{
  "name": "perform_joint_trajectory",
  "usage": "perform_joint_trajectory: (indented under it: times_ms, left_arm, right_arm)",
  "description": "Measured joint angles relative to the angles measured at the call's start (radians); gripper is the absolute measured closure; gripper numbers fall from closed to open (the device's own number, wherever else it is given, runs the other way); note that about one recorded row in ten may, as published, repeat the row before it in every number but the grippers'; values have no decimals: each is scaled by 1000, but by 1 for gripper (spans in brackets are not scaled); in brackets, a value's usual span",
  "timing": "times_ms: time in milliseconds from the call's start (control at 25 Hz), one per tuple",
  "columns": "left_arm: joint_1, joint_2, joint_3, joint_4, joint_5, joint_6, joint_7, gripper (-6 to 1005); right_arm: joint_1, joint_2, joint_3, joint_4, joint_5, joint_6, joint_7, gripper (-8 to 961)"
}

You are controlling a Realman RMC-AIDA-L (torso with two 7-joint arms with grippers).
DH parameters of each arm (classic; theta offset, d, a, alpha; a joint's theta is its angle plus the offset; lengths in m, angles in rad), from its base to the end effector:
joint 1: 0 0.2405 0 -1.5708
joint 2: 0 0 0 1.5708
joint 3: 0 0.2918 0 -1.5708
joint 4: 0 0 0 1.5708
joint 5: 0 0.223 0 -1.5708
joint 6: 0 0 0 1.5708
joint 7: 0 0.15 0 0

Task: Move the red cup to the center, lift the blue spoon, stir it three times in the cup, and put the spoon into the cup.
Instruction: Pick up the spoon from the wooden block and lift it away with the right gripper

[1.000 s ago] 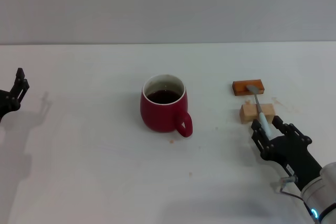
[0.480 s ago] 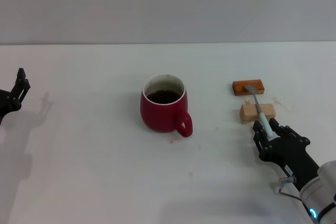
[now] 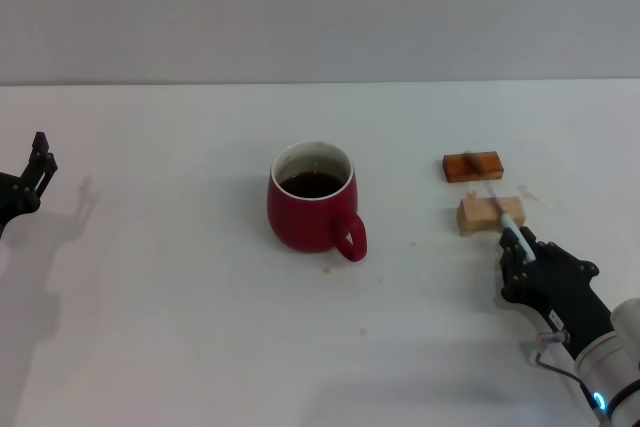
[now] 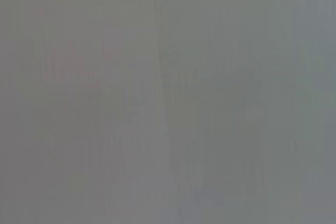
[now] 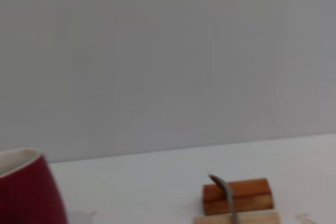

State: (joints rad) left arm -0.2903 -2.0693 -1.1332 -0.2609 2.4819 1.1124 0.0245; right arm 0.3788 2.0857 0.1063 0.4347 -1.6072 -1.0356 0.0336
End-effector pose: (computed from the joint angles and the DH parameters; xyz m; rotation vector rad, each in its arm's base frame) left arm -0.4016 0.3241 -0.0200 -1.4845 -0.5143 -0.5183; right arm 0.3484 0.2916 -0.1369 -1.7870 0.8654 0.6397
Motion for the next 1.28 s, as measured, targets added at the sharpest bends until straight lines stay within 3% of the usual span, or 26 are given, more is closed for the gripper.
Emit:
perform_joint_trajectory:
  times_ms: [680, 960, 1000, 1040, 1080, 1120, 1160, 1200, 1240, 1280]
  left_arm:
    - [-8, 1, 3, 14, 1, 2, -20, 151]
    - [-4, 2, -1, 14, 1, 3, -20, 152]
    - [-3, 2, -2, 14, 1, 3, -20, 152]
    - [-2, 2, -4, 14, 0, 3, -20, 152]
    - [-2, 2, -4, 14, 0, 3, -20, 152]
    - [-1, 2, -4, 14, 0, 3, -20, 152]
    - [-1, 2, -5, 14, 0, 3, -20, 152]
    - [-1, 2, -5, 14, 0, 3, -20, 152]
    - [-2, 2, -5, 14, 0, 2, -20, 152]
    - [-2, 2, -5, 14, 0, 2, -20, 152]
  right_arm:
    - [-10, -1, -2, 13, -51, -38, -9, 823]
    - [-31, -21, 0, 92, -52, -101, -73, 824]
    - [-37, -28, 3, 121, -53, -115, -111, 824]
    - [-46, -57, 15, 199, -52, -126, -189, 824]
    - [-46, -57, 15, 199, -52, -126, -189, 824]
    - [-50, -98, 26, 293, -47, -125, -253, 824]
    - [-53, -121, 33, 339, -44, -124, -283, 824]
    - [-53, -121, 33, 339, -44, -124, -283, 824]
    - [-62, -164, 49, 431, -41, -123, -347, 824]
    - [-62, -164, 49, 431, -41, -123, -347, 824]
